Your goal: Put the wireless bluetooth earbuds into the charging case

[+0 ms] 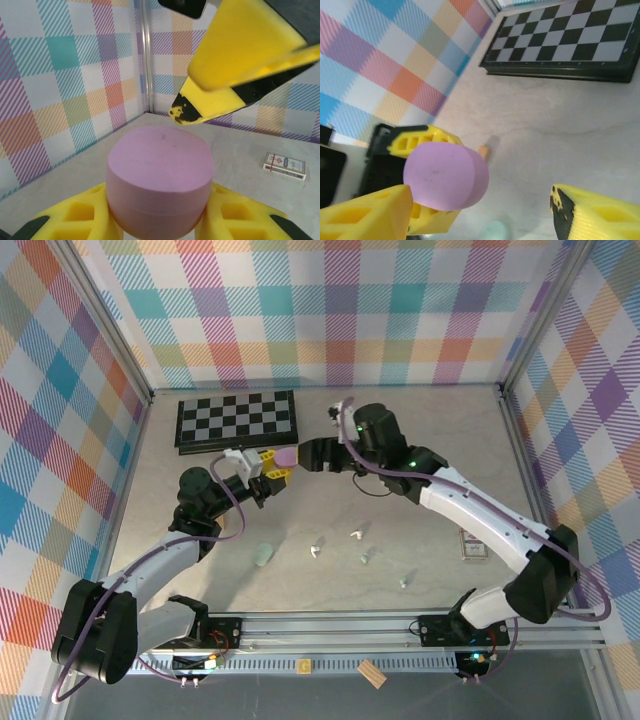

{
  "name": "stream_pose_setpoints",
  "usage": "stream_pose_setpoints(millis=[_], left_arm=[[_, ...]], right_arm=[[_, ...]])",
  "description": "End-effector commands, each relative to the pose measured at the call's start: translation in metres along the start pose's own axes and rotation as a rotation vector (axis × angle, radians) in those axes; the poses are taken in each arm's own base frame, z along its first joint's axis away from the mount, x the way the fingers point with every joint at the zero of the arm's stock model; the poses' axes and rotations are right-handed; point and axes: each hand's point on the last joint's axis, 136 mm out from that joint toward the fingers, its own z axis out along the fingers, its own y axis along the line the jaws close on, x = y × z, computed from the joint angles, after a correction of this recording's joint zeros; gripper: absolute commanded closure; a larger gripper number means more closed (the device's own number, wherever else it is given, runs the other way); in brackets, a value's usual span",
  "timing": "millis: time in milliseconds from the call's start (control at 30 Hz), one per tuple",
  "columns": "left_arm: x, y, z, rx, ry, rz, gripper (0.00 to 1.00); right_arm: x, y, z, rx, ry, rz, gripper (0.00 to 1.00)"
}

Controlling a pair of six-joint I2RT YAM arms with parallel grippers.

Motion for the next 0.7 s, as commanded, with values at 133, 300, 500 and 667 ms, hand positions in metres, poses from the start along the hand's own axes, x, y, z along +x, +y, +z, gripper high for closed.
stream_pose_setpoints(millis=[133, 300, 500, 667], left_arm=[[-0.03, -0.012, 0.007, 0.042, -0.097, 0.032, 0.68], [-0.033, -0.015, 0.012, 0.056, -0.106, 0.039, 0.68], [-0.038, -0.017, 0.013, 0.06, -0.11, 0.051, 0.68], [-0.033, -0.016, 0.014, 0.053, -0.088, 0.057, 0.68]], right_arm=[[0.0, 0.034, -0.009, -0.351, 0.109, 0.23, 0.29], [0.011, 0.046, 0.001, -0.47, 0.222, 0.301, 0.33], [0.01, 0.05, 0.002, -0.495, 0.243, 0.313, 0.4], [0.011, 0.046, 0.003, -0.492, 0.248, 0.337, 0.58]])
